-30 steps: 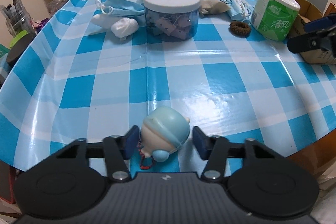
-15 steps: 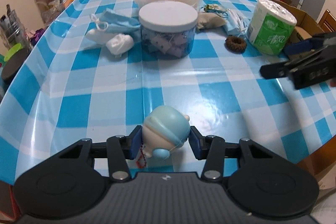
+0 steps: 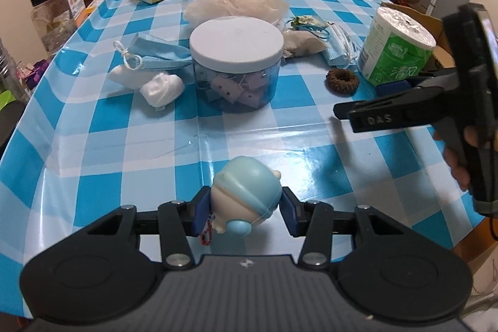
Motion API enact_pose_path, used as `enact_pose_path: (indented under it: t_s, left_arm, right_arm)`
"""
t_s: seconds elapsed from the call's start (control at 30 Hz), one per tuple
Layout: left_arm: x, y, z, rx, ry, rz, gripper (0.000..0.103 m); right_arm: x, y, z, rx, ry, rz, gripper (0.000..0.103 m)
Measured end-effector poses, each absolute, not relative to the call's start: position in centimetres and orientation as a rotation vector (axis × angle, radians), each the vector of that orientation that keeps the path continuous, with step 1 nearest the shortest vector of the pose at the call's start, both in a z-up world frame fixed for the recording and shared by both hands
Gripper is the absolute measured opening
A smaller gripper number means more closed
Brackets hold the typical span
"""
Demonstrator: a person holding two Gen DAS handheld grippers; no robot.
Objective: Organize soft objects
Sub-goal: 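Grasp the brown hair tie with the right gripper and lift it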
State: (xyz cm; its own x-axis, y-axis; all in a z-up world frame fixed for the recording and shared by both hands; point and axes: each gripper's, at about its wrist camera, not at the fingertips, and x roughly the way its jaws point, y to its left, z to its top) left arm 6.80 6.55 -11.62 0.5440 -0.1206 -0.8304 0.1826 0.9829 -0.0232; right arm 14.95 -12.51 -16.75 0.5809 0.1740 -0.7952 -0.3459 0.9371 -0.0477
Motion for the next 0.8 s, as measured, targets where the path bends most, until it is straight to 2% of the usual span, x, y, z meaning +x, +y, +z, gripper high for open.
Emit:
enact_pose_path:
  t_s: [0.33,0.63,0.73,0.8]
  left_arm:
    - [8.2,7.5,-11.9,0.074,0.985,-0.210,0.046]
    - [8.9,7.7,-11.8,0.076,0.985,-0.237,0.046]
    - [9.0,7.5,-11.7,0.072,0.983,-0.245,0.046]
    - [9.1,7.5,-11.7,0.073,0.985,-0.249,0.046]
  right_arm:
    - [16.8,-11.8,-17.6,-0.146,0.901,0.226,0.079]
    - [18.0,-11.0,-17.7,-0.112,0.892,0.195,0.071]
    - [18.2,-10.9,-17.6,-0.103,0.895,0.188,0.064]
    - [18.3,-10.9,-17.5,-0.105,0.893,0.181,0.054]
